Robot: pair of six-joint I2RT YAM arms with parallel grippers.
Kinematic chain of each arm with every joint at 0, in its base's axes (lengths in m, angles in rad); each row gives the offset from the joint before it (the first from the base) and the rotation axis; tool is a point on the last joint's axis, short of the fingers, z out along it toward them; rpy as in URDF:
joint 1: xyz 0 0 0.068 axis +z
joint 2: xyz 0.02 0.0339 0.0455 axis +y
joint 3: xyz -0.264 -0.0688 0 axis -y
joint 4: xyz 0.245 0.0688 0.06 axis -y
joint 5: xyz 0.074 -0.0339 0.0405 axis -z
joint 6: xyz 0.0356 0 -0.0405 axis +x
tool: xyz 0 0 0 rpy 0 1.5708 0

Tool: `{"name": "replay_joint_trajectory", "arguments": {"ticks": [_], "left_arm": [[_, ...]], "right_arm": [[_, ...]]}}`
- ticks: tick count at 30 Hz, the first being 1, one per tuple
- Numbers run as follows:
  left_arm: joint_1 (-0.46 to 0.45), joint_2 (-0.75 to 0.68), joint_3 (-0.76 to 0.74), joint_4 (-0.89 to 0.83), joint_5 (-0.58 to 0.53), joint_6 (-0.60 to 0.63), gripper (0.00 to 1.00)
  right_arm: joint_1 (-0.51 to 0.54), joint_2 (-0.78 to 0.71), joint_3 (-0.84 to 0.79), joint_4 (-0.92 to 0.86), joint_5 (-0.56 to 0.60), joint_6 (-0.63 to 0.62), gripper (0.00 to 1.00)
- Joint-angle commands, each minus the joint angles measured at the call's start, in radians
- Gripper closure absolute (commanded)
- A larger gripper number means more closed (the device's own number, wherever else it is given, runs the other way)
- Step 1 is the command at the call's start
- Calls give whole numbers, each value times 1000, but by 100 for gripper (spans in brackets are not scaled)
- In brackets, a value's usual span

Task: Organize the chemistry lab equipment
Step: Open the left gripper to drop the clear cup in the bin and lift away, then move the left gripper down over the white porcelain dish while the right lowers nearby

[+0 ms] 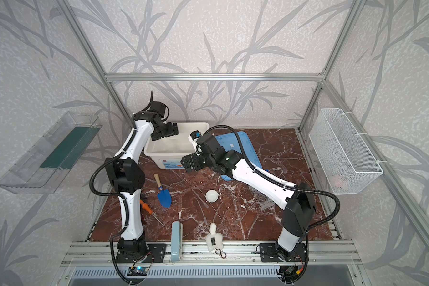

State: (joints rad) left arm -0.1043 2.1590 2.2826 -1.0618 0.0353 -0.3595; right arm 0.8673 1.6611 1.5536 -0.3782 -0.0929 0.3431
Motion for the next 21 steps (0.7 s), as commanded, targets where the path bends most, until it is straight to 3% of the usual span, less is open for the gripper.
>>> {"name": "replay_joint_trajectory", "arguments": {"ticks": [1, 6, 12, 18, 21], "left_arm": [[-25, -105, 12, -31, 31, 4, 1], [-94, -236, -13, -73, 13, 77, 1], [-188, -473, -189, -20, 21, 134, 1], [-230, -714, -437, 38, 218, 170, 1], [-276, -786, -558, 23, 256, 177, 1]], "right_arm": [[6, -67, -33, 3, 16, -1, 1], [5, -179, -135, -14, 54, -16, 1], [6, -362, -304, -54, 103, -15, 1], [-12, -540, -492, -93, 125, 7, 1], [-20, -588, -558, -134, 124, -7, 1]]}}
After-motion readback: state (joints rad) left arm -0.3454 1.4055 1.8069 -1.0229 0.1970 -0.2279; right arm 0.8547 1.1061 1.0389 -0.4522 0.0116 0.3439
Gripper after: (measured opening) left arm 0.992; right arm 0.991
